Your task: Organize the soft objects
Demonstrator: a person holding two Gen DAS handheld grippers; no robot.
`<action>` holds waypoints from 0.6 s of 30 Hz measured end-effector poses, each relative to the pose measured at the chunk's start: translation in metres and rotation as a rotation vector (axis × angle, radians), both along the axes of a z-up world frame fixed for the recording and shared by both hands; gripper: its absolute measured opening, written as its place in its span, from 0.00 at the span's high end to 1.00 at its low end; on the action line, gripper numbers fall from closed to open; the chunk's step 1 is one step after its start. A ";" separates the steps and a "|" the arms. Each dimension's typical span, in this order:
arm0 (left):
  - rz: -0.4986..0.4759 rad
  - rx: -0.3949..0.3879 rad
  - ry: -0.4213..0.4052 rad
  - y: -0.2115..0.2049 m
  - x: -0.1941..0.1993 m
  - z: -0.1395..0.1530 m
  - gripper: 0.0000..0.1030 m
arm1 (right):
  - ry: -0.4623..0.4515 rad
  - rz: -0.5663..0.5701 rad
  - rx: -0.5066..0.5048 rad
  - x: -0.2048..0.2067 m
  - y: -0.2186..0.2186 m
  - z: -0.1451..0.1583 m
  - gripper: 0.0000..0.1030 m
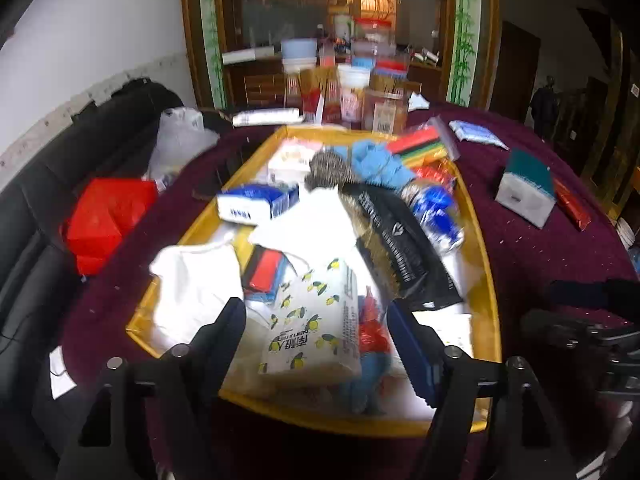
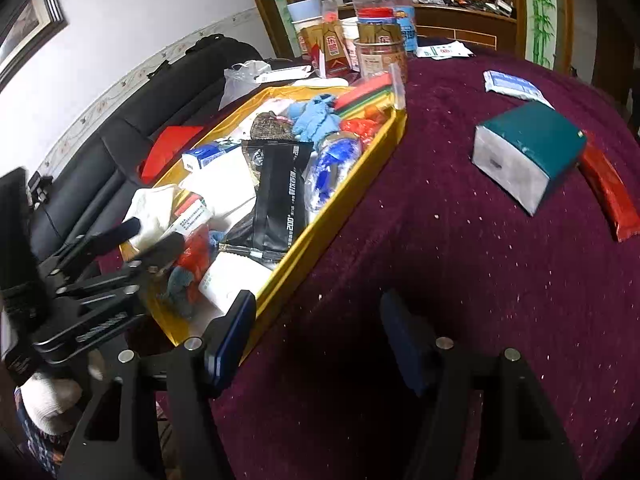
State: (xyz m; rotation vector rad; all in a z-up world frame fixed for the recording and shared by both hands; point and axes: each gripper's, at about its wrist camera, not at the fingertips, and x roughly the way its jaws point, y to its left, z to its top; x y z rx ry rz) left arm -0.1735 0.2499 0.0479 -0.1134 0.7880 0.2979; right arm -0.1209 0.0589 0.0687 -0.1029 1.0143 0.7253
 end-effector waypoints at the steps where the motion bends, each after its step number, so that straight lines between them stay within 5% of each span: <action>1: 0.001 0.009 -0.009 -0.001 -0.003 0.004 0.23 | 0.001 -0.002 0.004 -0.001 -0.002 0.000 0.37; 8: -0.019 0.066 -0.089 -0.026 -0.025 0.036 0.09 | -0.033 -0.024 0.036 -0.015 -0.025 0.009 0.30; 18: -0.058 0.123 -0.151 -0.072 -0.044 0.061 0.06 | -0.052 -0.100 0.080 -0.024 -0.080 0.012 0.29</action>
